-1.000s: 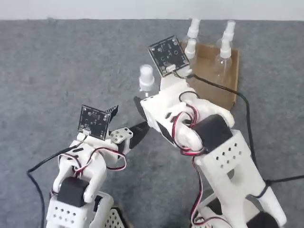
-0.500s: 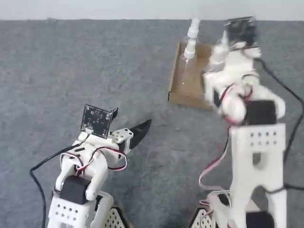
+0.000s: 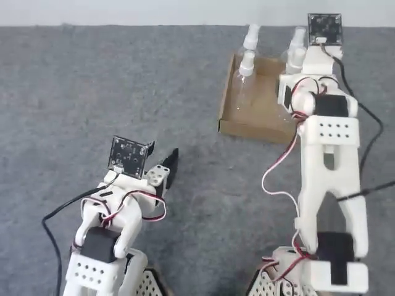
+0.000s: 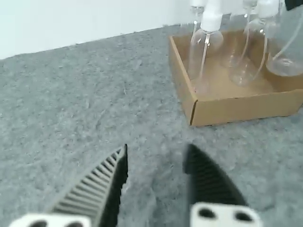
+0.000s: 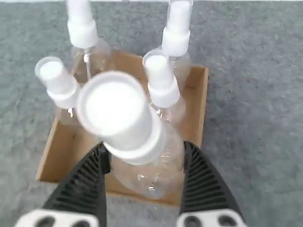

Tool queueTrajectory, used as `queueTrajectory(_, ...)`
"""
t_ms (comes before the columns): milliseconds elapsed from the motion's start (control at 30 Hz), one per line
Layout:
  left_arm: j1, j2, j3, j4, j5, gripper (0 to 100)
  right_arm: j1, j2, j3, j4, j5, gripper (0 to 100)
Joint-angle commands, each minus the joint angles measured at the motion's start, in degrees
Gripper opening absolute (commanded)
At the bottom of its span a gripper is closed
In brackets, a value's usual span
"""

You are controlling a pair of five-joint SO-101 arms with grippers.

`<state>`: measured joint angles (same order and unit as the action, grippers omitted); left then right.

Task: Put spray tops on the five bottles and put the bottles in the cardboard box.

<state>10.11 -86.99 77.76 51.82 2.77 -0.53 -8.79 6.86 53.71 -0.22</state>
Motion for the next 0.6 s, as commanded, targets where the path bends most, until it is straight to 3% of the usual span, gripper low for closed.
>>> queueTrajectory(0, -0.18, -0.97, 0.13, -3.25, -0.35, 9, 0.40, 1.63, -0.62, -4.00, -1.58, 0.6)
queueTrajectory(567, -0.18, -0.97, 0.13, -3.16, -0.35, 8, 0.75, 12.97, -0.62, -8.40, -3.69, 0.6)
